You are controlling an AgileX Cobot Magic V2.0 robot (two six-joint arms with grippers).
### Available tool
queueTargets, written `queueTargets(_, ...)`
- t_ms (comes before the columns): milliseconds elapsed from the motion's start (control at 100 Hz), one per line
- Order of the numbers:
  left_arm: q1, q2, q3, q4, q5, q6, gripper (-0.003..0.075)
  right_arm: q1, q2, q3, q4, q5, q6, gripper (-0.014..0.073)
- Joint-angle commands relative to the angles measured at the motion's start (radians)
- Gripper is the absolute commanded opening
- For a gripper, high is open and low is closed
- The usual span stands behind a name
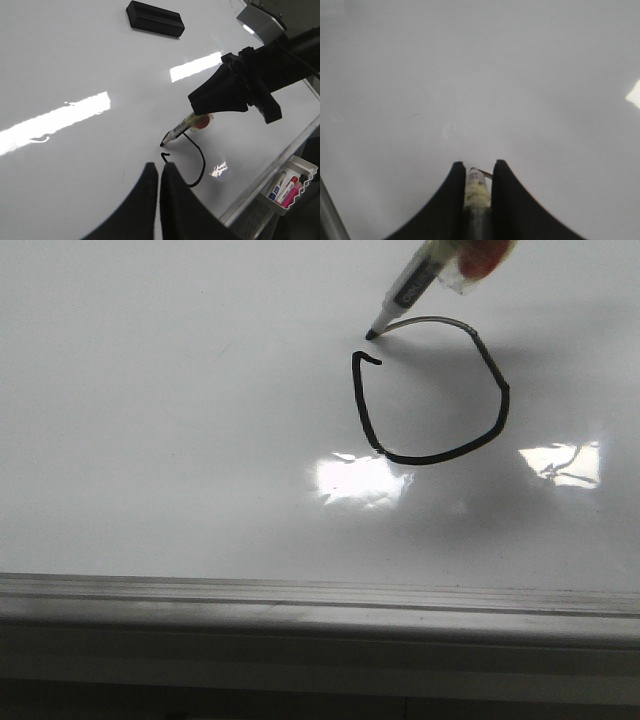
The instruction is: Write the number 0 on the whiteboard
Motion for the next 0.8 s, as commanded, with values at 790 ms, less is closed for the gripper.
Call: queueTargets(790,-0.001,0.01,-0.024,-0.008,-0.068,-0.012,-0.002,0.029,0.002,-0.017,-0.041,0.064,-0.018,-0.0048)
